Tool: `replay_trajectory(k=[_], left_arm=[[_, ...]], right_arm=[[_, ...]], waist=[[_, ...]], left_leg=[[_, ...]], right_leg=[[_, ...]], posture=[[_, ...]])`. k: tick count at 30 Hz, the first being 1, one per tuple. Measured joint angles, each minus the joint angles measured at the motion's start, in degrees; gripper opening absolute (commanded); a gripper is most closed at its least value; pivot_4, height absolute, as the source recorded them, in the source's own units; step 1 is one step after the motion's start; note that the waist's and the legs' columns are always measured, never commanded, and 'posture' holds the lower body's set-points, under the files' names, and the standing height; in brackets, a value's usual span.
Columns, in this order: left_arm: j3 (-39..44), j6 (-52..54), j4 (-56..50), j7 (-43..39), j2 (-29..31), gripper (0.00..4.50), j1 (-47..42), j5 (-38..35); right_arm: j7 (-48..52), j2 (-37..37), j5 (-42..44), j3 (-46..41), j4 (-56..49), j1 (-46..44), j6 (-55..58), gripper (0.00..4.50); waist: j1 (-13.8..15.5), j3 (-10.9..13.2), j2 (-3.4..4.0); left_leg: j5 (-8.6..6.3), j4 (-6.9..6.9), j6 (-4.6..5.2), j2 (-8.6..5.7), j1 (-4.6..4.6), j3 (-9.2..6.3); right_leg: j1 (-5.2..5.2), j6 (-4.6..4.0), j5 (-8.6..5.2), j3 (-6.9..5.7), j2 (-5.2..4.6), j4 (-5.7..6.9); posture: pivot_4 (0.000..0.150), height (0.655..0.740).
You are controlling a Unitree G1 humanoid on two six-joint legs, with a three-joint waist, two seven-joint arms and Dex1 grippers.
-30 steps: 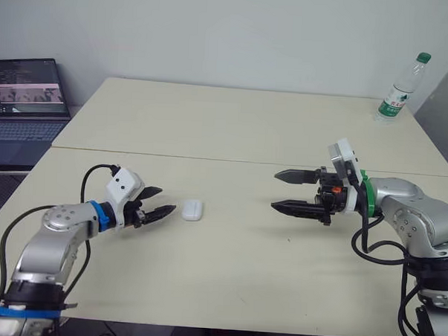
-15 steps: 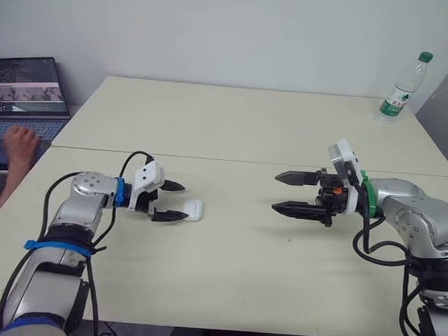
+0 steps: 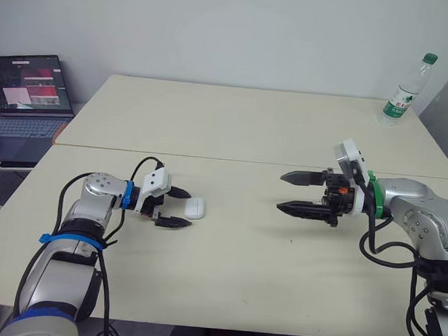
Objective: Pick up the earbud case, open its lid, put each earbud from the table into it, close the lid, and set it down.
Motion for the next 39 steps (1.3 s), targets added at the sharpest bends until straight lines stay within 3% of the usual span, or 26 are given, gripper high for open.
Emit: replay_trajectory(k=[15, 18, 22, 29, 34, 39], left_arm=[[-0.06, -3.26, 6.04, 1.47, -3.86, 4.46, -4.25, 3.25], [-0.28, -3.75, 6.15, 1.18, -3.61, 3.95, -4.31, 3.81], [-0.36, -3.30, 6.11, 0.41, -2.81, 2.87, -4.35, 4.09], [-0.21, -2.68, 5.20, 0.15, -2.24, 2.82, -3.80, 4.01], [2.30, -6.49, 0.68, 9.85, -4.24, 2.82, -3.31, 3.79], [6.52, -18.04, -11.80, 22.34, -5.20, 2.82, -2.23, 3.81]], right_arm=[[0.01, -0.05, 0.00, 0.00, -0.02, -0.01, 0.03, 4.50], [0.01, -0.25, 0.00, 0.00, -0.02, -0.01, 0.03, 4.50], [-0.04, -0.25, 0.00, 0.00, -0.02, -0.01, 0.03, 4.50], [-0.14, -0.18, -0.02, 0.00, 0.04, -0.02, 0.00, 4.50], [-0.58, 0.20, 0.12, 0.04, 0.18, -0.31, 0.48, 4.50], [-5.39, 4.06, 3.40, -0.12, -0.47, -2.16, 5.82, 4.50]], waist=[[0.17, 0.02, -0.03], [0.13, 0.02, -0.03], [0.09, 0.02, -0.03], [-0.17, 0.02, -0.03], [0.03, 0.14, -0.21], [0.03, 0.20, -0.28]], left_leg=[[0.00, 0.03, 0.00, -0.05, 0.00, 0.00], [0.00, 0.02, 0.00, -0.02, 0.01, -0.01], [0.00, 0.02, 0.00, -0.01, 0.01, 0.00], [0.00, 0.02, 0.00, 0.03, 0.03, 0.00], [0.00, 0.03, 0.00, 0.03, -0.01, -0.05], [0.00, 0.02, -0.01, 0.03, -0.02, 0.00]], right_leg=[[0.02, 0.01, 0.01, 0.00, 0.13, 0.02], [0.02, 0.01, 0.01, -0.01, 0.12, 0.02], [0.01, 0.01, 0.01, 0.00, 0.14, 0.02], [0.01, 0.01, 0.01, 0.02, 0.17, 0.03], [0.01, 0.01, 0.01, 0.01, 0.00, 0.04], [0.00, -0.01, 0.02, 0.08, -0.10, 0.03]], posture=[[0.150, 0.7400], [0.150, 0.7400], [0.150, 0.7400], [0.150, 0.7400], [0.150, 0.7400], [0.150, 0.7400]])
